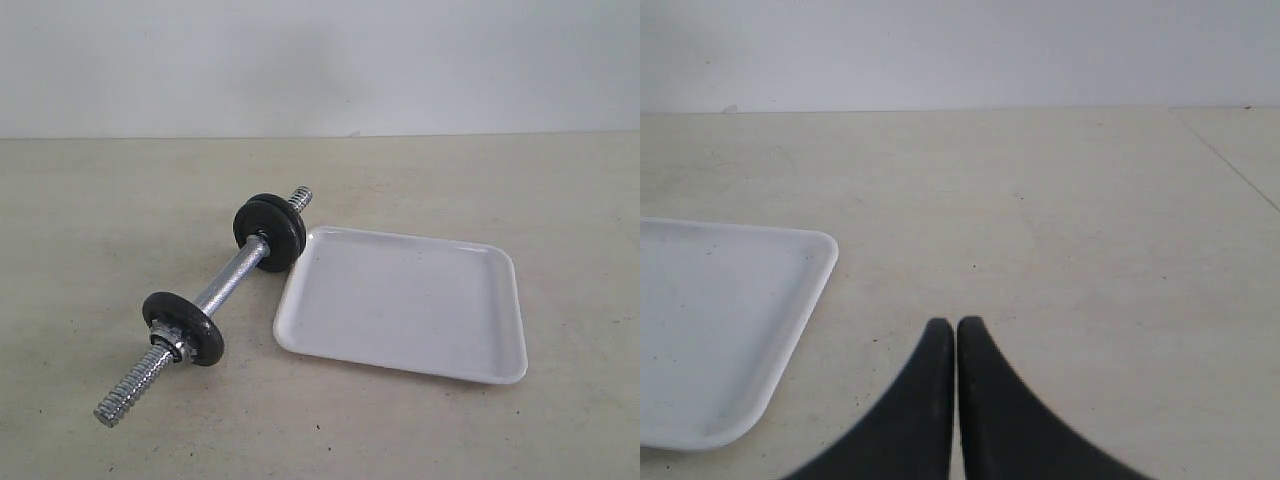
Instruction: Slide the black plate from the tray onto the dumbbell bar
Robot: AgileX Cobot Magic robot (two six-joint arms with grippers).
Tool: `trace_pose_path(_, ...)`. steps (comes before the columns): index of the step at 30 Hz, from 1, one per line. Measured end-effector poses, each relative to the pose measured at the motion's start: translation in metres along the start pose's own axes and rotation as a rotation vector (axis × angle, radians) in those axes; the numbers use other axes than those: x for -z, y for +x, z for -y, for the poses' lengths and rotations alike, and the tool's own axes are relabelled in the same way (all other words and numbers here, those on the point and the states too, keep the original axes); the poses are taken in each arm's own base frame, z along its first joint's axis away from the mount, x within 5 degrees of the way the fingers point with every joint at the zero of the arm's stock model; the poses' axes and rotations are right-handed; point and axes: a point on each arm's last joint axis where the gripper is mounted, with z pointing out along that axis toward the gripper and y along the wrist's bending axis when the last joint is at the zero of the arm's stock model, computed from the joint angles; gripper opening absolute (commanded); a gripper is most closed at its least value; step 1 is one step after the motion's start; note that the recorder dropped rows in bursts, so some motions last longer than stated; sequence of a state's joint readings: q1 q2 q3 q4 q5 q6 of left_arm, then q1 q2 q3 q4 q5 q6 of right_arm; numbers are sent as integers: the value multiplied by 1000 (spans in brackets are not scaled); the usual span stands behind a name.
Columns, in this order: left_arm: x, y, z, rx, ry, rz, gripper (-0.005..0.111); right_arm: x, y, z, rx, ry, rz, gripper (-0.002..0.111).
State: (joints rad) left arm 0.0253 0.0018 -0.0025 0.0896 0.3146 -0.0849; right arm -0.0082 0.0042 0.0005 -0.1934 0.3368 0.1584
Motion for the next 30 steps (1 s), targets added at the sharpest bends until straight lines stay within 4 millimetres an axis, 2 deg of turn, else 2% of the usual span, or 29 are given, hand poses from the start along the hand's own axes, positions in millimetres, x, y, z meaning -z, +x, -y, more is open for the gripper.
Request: trace_pose_path(30, 0, 0, -2, 10, -45, 0, 4, 0, 0, 0, 0, 0, 0, 0)
